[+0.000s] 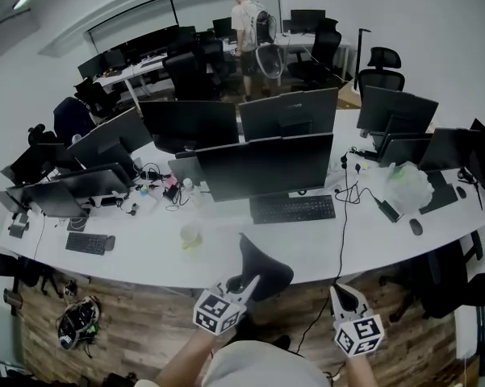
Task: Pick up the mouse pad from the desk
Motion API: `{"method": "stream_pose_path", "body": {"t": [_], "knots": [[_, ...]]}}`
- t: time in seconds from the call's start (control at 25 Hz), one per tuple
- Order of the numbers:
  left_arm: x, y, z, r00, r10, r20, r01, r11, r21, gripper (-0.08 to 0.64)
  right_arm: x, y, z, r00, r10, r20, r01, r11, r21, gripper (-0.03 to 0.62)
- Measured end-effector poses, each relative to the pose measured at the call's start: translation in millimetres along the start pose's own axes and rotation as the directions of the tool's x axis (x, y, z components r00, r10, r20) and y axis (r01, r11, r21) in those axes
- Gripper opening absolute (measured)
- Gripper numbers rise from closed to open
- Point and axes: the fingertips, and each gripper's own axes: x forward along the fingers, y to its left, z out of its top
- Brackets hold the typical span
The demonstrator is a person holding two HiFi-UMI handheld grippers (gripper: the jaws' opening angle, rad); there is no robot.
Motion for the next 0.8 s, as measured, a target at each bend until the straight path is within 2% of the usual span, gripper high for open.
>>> {"method": "stream_pose_path", "body": {"t": [0.24,0.52,0.8], "knots": [[-32,17,7,1.000,-0.001,0.017,0.000,1.000,0.023,0.044,13,27,9,1.000,-0.001,0.014,0.002,0.999,-0.048,0.011],[-62,40,20,0.998,-0.047,0.049,0.045,0.998,0.048,0.046,28,63,19,0.999,-0.037,0.021,0.038,0.995,-0.089,0.011],[-87,56,23,0.995,-0.072,0.071,0.067,0.995,0.067,0.046,29,87,23,0.997,-0.063,0.048,0.066,0.995,-0.069,0.011]]}}
